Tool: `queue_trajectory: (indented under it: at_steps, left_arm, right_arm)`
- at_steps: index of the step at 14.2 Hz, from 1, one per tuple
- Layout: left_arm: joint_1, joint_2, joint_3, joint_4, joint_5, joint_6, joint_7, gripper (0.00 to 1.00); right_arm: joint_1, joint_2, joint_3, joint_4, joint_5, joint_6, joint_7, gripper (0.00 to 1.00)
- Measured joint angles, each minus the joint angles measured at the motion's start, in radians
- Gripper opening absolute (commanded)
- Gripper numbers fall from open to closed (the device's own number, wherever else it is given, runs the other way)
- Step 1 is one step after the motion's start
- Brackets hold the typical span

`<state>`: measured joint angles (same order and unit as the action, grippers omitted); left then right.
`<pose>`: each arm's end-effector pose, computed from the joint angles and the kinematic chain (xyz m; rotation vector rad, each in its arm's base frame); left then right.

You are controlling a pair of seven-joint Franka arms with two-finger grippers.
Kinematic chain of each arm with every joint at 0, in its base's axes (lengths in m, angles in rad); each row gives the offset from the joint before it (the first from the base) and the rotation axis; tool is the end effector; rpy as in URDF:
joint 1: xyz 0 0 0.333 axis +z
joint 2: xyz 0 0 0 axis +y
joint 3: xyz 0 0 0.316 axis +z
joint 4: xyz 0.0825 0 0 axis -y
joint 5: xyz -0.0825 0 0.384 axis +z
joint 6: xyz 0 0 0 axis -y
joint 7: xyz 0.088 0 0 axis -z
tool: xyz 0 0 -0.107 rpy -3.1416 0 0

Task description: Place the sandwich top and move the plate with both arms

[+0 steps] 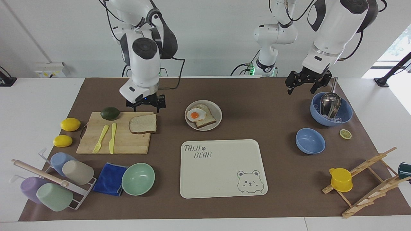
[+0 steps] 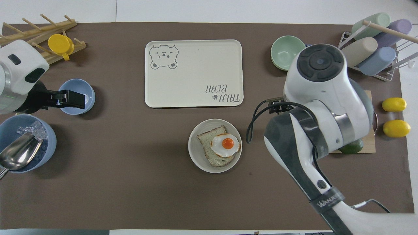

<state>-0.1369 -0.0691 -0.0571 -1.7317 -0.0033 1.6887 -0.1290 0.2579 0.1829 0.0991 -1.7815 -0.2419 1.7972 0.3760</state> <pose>0.5308 -0.1056 0.5962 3.1362 -0.1013 0.0404 0.5653 0.1861 0.4399 2.8808 0.0793 -0.1128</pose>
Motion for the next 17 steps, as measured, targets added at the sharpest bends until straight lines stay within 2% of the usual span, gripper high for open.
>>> queue_trajectory:
  at_steps: [5,11,17]
  left_arm:
    - [0.000,0.000,0.000,0.000,0.000,0.000,0.000,1.00]
    - [0.000,0.000,0.000,0.000,0.000,0.000,0.000,1.00]
    - [0.000,0.000,0.000,0.000,0.000,0.000,0.000,1.00]
  right_arm:
    - [-0.002,0.040,0.023,-0.170,-0.119,0.144,0.066,1.00]
    - [-0.008,0.040,0.022,-0.269,-0.137,0.237,0.069,1.00]
    - [-0.011,0.042,0.022,-0.323,-0.137,0.292,0.087,0.87]
